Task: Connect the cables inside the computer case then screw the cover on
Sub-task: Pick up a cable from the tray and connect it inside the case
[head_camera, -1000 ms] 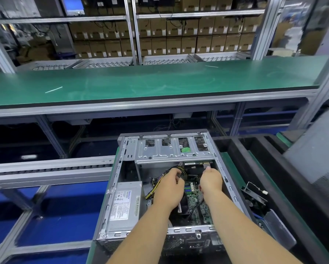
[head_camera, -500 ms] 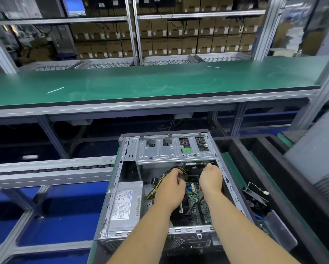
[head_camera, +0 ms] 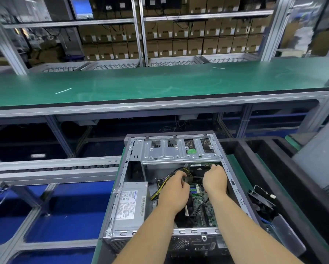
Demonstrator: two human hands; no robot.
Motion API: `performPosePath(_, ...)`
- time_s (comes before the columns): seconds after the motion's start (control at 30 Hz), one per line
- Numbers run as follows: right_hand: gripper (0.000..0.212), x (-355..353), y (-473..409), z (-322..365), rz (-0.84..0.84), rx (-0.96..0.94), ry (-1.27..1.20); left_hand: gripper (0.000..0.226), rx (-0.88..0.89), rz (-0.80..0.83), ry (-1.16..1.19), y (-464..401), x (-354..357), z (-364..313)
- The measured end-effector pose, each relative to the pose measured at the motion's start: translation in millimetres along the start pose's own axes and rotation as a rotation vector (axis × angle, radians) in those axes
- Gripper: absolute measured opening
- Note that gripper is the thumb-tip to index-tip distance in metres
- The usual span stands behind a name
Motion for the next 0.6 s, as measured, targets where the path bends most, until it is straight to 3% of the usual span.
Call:
performPosePath(0.17,0.034,-0.8,3.4,1.4,-0.018,0.0,0.034,0.032,-0.001,0.025,-0.042,3.2,0.5,-0.5)
performPosePath(0.3,0.026,2.7,0.4,0.9,0.061,0.004,-0.03,0.033,0.016,0.03,-0.075,5.0,0.9,-3.0)
performPosePath(0.6,0.037,3.3,3.9,0.7,0.059,-0.001,-0.047,0.028,-0.001,0.01,-0.047,4.1,-1.3,-2.2)
Point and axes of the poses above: each hand's wrist, its own y-axis away from the middle knuckle, its own x-axis out of the palm, z = x × y, the point moved 8 cm from there along -y, towards the middle knuckle, and after that the axes turned 8 degrees about y, right-handed, at the moved point
